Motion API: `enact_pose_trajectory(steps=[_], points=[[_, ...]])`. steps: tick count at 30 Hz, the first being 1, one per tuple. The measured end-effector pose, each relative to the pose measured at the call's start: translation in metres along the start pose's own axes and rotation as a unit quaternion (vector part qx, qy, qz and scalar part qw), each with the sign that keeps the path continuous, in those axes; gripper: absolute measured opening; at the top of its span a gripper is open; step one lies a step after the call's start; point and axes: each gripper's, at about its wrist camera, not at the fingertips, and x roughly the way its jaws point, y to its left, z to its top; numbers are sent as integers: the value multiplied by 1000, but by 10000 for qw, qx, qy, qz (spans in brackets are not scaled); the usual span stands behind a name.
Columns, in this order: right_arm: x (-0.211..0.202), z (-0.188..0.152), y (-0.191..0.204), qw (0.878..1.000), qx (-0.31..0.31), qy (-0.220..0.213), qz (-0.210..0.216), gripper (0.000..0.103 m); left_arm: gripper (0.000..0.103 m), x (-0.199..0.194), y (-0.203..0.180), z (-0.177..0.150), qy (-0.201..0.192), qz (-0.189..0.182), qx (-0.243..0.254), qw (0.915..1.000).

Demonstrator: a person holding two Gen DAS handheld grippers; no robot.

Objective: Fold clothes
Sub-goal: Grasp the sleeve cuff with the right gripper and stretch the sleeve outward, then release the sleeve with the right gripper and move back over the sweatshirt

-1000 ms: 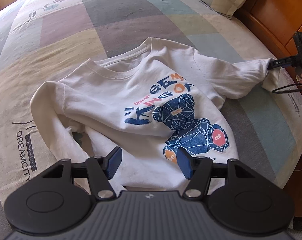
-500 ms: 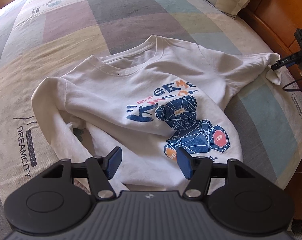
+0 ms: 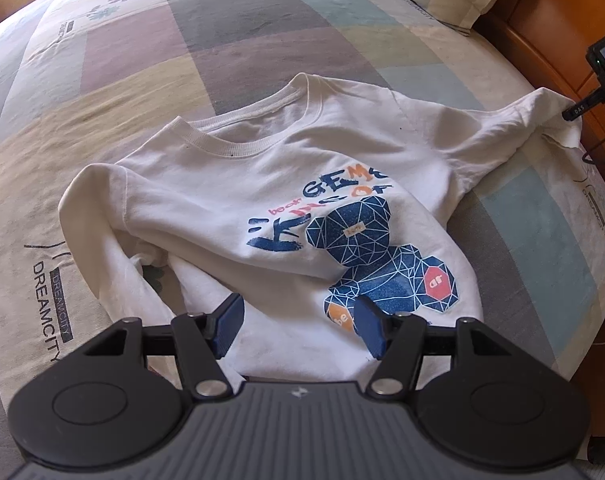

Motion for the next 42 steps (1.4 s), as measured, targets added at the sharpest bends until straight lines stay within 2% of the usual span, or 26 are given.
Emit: enact_pose_trajectory(steps=[6,8,12,16,18,20,24,27,31,33,37,40,42], points=[[5,16,-10,9972,-186,-196,-697,103,61,0,0,1,-60,-22,-44,10000],[2,13,-5,9959,-173,-299,-837,103,61,-1,1,0,-64,-1,-53,10000],[-7,2,13,9977,-189,-521,-389,103,61,1,7,-2,-12,58,-112,9999],[-5,12,31,9973,-339,-581,-297,103,61,1,9,-3,-9,85,-137,9999],[-10,17,33,9985,1,-552,54,103,61,1,9,-4,-19,59,-180,9998],[-18,13,38,9952,406,-519,718,103,61,2,9,-3,-37,24,-223,9997],[-37,-15,73,9730,841,-327,2126,103,61,2,10,-2,-93,-58,-313,9994],[-53,-38,114,9549,845,-232,2838,103,62,4,10,-3,-91,-67,-334,9994],[-81,-63,160,9358,910,-322,3389,103,67,8,14,-9,-47,-9,-453,9990],[-103,-68,183,9303,782,-476,3551,103,67,12,16,-13,5,75,-523,9986],[-141,-63,222,9160,389,-817,3909,103,67,15,19,-23,122,344,-652,9972],[-160,-56,250,9033,105,-915,4191,103,67,16,22,-33,225,549,-774,9952],[-172,-53,264,9001,-71,-1019,4235,103,67,13,25,-40,259,604,-869,9941]])
